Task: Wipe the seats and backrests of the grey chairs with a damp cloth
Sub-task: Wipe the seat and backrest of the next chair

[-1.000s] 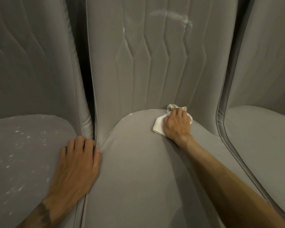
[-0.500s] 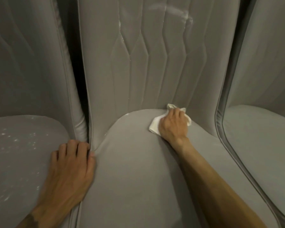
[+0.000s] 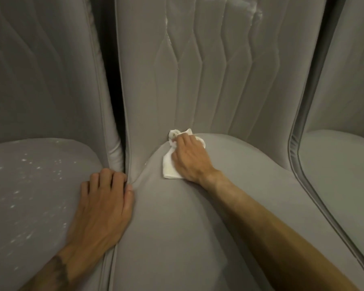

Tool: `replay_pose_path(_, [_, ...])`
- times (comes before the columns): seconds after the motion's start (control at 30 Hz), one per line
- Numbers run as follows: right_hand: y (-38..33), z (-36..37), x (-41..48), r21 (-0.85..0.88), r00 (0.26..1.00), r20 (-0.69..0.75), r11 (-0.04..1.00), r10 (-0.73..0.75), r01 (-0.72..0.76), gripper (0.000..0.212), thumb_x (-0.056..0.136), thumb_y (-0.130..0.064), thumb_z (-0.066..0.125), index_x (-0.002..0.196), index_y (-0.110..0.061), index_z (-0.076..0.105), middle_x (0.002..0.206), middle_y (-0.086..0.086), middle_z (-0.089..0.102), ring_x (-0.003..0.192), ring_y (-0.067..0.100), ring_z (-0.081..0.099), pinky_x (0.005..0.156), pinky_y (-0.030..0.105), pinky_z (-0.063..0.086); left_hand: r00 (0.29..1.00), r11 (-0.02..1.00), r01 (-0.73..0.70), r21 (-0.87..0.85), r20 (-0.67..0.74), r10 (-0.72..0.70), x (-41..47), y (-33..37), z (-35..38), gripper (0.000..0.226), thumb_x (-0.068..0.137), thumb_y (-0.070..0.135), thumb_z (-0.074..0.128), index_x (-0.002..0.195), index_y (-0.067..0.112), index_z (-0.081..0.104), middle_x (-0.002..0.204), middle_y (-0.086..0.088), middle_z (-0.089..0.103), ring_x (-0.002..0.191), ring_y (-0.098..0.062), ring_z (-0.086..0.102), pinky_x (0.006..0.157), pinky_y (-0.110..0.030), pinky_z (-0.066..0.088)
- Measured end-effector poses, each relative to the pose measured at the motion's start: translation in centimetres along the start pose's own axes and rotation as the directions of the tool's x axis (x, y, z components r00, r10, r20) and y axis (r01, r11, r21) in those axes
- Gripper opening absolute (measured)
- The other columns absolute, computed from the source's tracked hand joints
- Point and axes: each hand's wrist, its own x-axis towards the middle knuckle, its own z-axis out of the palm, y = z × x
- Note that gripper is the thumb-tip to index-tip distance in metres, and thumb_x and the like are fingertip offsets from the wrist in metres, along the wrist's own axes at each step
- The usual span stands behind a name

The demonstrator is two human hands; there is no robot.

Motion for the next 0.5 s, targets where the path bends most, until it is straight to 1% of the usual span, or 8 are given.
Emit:
replay_pose_path(0.07, [0.9, -0.3, 0.1, -0.053, 1.0, -0.011, 0.998, 0.025, -0.025, 0.036, 0.097, -0.023, 0.037, 0.122, -0.001, 0.053, 0.122, 0.018, 0.054, 0.112, 0.035, 0.051, 0.097, 0.041, 0.035, 1.0, 1.0, -0.006, 0.002, -0.005, 0.006, 0.0, -0.1, -0.1, 0.023, 0.098, 0.026, 0.044, 0.098, 0.008, 0.058, 0.094, -0.015, 0.049, 0.083, -0.034, 0.044, 0.071, -0.049, 0.035])
replay_pose_path(0.17, [2.9, 0.1, 0.8, -0.118, 0.961, -0.06, 0.955, 0.268, -0.274, 0.039, 0.1, -0.027, 0.035, 0.13, -0.005, 0.047, 0.13, 0.013, 0.051, 0.121, 0.03, 0.044, 0.102, 0.037, 0.032, 1.0, 1.0, 0.0, 0.003, 0.005, 0.0, 0.0, -0.1, -0.2, 0.025, 0.098, 0.026, 0.042, 0.098, 0.008, 0.059, 0.093, -0.016, 0.05, 0.083, -0.034, 0.045, 0.07, -0.048, 0.037])
replay_pose_path(0.2, [2.4, 0.2, 0.9, -0.145, 0.953, -0.069, 0.942, 0.294, -0.301, 0.039, 0.1, -0.026, 0.035, 0.13, -0.004, 0.047, 0.129, 0.013, 0.051, 0.12, 0.03, 0.044, 0.101, 0.037, 0.032, 1.0, 1.0, 0.001, 0.004, 0.011, -0.001, 0.0, 0.1, -0.2, 0.024, 0.097, 0.026, 0.042, 0.098, 0.008, 0.059, 0.093, -0.016, 0.05, 0.083, -0.034, 0.045, 0.071, -0.048, 0.037])
replay_pose_path(0.23, [1.3, 0.3, 1.2, -0.127, 0.961, -0.058, 0.953, 0.27, -0.275, 0.039, 0.099, -0.024, 0.036, 0.129, -0.003, 0.047, 0.127, 0.014, 0.052, 0.119, 0.032, 0.045, 0.101, 0.039, 0.033, 1.0, 1.0, 0.006, 0.006, 0.015, -0.006, 0.0, 0.0, -0.2, 0.023, 0.097, 0.026, 0.043, 0.098, 0.009, 0.058, 0.093, -0.016, 0.05, 0.083, -0.034, 0.045, 0.071, -0.048, 0.037])
replay_pose_path(0.3, [-1.2, 0.8, 1.0, -0.01, 0.994, -0.049, 0.995, 0.098, -0.098, 0.035, 0.097, -0.022, 0.041, 0.124, -0.001, 0.051, 0.121, 0.017, 0.054, 0.112, 0.035, 0.049, 0.098, 0.043, 0.034, 1.0, 1.0, 0.008, 0.009, 0.016, -0.008, 0.0, 0.0, -0.1, 0.021, 0.097, 0.026, 0.045, 0.098, 0.01, 0.057, 0.094, -0.016, 0.05, 0.084, -0.034, 0.045, 0.072, -0.048, 0.037])
replay_pose_path(0.37, [-1.3, 0.4, 0.4, 0.083, 0.996, -0.064, 0.995, -0.055, 0.06, 0.029, 0.094, -0.018, 0.047, 0.114, 0.0, 0.056, 0.114, 0.019, 0.057, 0.105, 0.037, 0.052, 0.095, 0.042, 0.035, 1.0, 1.0, 0.004, 0.009, 0.011, -0.004, -0.1, 0.1, 0.0, 0.02, 0.098, 0.026, 0.045, 0.098, 0.01, 0.057, 0.094, -0.015, 0.05, 0.084, -0.033, 0.045, 0.072, -0.048, 0.037])
replay_pose_path(0.43, [0.8, -0.5, 0.5, 0.031, 0.997, -0.047, 0.998, -0.056, 0.058, 0.028, 0.095, -0.017, 0.047, 0.114, 0.0, 0.056, 0.116, 0.02, 0.057, 0.107, 0.036, 0.052, 0.096, 0.039, 0.033, 1.0, 1.0, 0.002, 0.014, 0.005, -0.002, -0.1, -0.1, 0.1, 0.021, 0.098, 0.026, 0.044, 0.098, 0.01, 0.057, 0.094, -0.014, 0.049, 0.084, -0.032, 0.044, 0.072, -0.048, 0.036])
replay_pose_path(0.5, [2.8, -0.7, 1.0, -0.03, 0.997, -0.052, 0.998, 0.05, -0.052, 0.032, 0.097, -0.018, 0.043, 0.121, 0.0, 0.052, 0.123, 0.018, 0.054, 0.116, 0.035, 0.048, 0.104, 0.037, 0.028, 1.0, 1.0, 0.011, 0.009, 0.005, -0.011, -0.1, -0.2, 0.2, 0.02, 0.099, 0.027, 0.044, 0.098, 0.011, 0.056, 0.094, -0.014, 0.048, 0.084, -0.032, 0.043, 0.072, -0.048, 0.036])
